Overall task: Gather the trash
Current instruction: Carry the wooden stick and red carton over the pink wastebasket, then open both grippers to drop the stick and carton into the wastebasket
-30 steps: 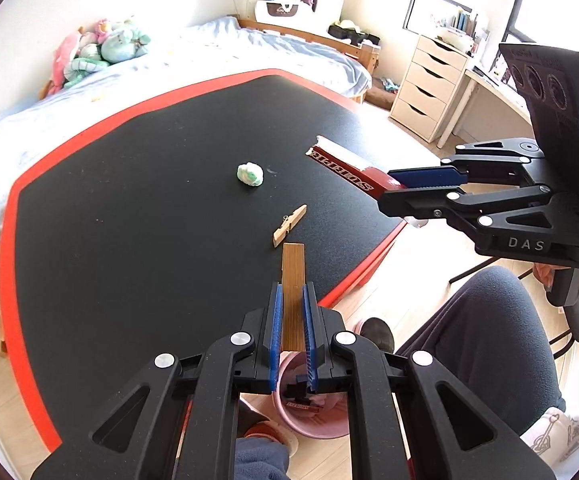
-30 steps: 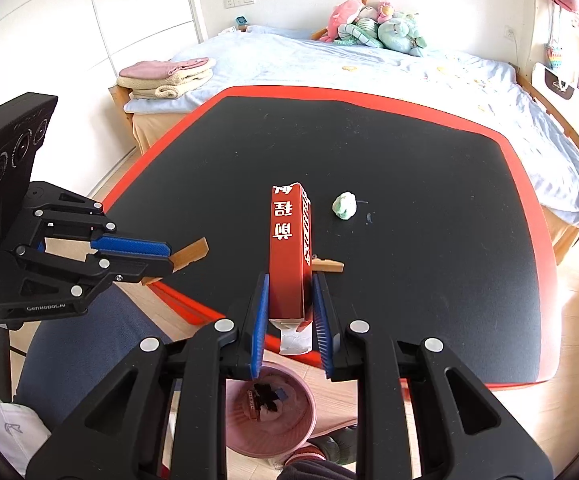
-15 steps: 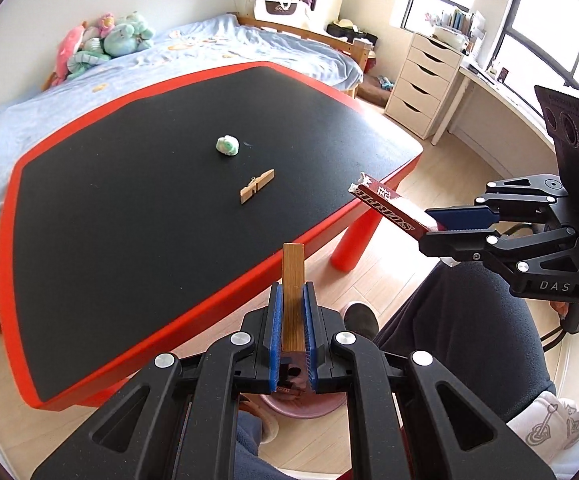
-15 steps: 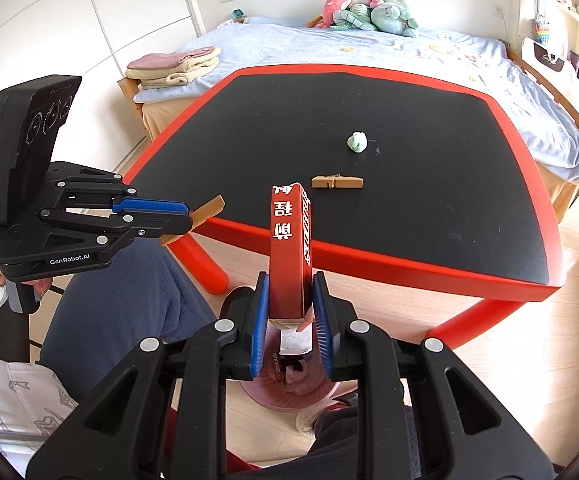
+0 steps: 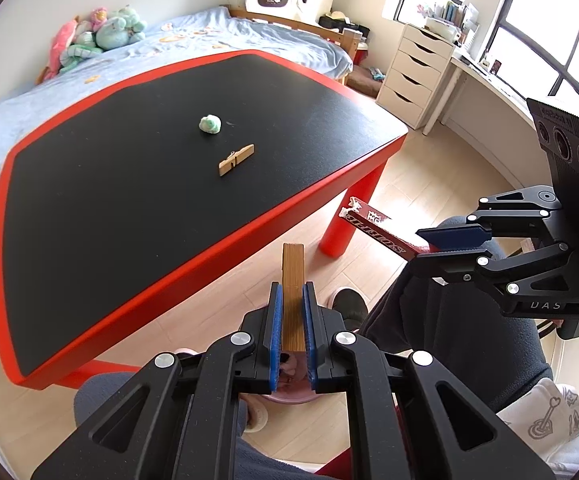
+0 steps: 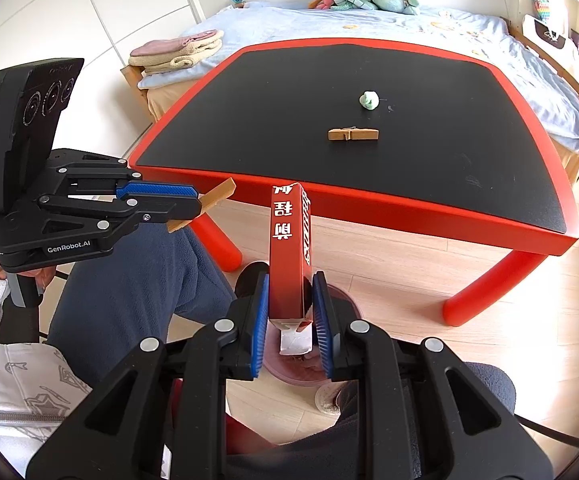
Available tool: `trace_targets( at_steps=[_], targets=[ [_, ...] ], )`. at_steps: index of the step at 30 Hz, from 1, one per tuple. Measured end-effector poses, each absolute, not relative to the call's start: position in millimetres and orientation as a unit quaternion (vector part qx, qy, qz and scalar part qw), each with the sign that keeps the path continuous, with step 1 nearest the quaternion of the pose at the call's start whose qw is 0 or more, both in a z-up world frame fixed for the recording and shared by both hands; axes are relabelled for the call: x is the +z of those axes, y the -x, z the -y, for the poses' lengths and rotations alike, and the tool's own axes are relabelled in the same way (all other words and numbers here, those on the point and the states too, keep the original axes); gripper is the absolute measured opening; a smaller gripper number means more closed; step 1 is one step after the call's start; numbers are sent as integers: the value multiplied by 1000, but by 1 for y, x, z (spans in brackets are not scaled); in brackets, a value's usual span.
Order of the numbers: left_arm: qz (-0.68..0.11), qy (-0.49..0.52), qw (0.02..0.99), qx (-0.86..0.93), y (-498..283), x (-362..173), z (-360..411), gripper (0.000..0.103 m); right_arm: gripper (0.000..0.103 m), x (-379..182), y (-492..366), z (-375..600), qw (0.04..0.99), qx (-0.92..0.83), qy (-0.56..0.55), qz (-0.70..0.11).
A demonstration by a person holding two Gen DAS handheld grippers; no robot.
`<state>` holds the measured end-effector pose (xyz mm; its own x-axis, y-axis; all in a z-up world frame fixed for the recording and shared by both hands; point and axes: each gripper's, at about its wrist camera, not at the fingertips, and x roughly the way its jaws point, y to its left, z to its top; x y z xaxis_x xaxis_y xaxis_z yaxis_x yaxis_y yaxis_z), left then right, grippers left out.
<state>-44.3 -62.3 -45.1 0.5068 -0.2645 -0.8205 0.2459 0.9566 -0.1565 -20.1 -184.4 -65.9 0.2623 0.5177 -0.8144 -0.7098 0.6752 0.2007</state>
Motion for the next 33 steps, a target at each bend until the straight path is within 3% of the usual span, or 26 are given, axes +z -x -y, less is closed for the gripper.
trace_targets(
  at_steps=[10,13,14,15,16,17,18,23,33],
  targets=[
    [-477,13,865,-157,45,-49,63,10,22,-70,24,183,783,396,99,-469],
    [-479,15,863,-162,44,-51,64,15,31,-71,24,185,781,397,98,-472],
    [-480,15,863,-160,44,-52,64,26,56,-72,24,186,784,392,99,-471],
    [-480,13,863,-154,43,-52,64,47,82,-72,22,188,787,388,95,-471],
    [-477,13,867,-145,42,-52,62,60,89,-73,21,190,790,383,91,-471],
    [-471,16,871,-139,43,-52,61,80,90,-74,20,191,791,377,91,-473],
    [-465,18,875,-136,44,-50,60,88,91,-75,18,191,793,369,93,-477],
    [-462,20,878,-122,44,-49,54,95,95,-77,14,196,797,357,83,-479],
    [-457,17,881,-123,46,-44,52,95,97,-71,10,196,801,355,78,-476]
  ],
)
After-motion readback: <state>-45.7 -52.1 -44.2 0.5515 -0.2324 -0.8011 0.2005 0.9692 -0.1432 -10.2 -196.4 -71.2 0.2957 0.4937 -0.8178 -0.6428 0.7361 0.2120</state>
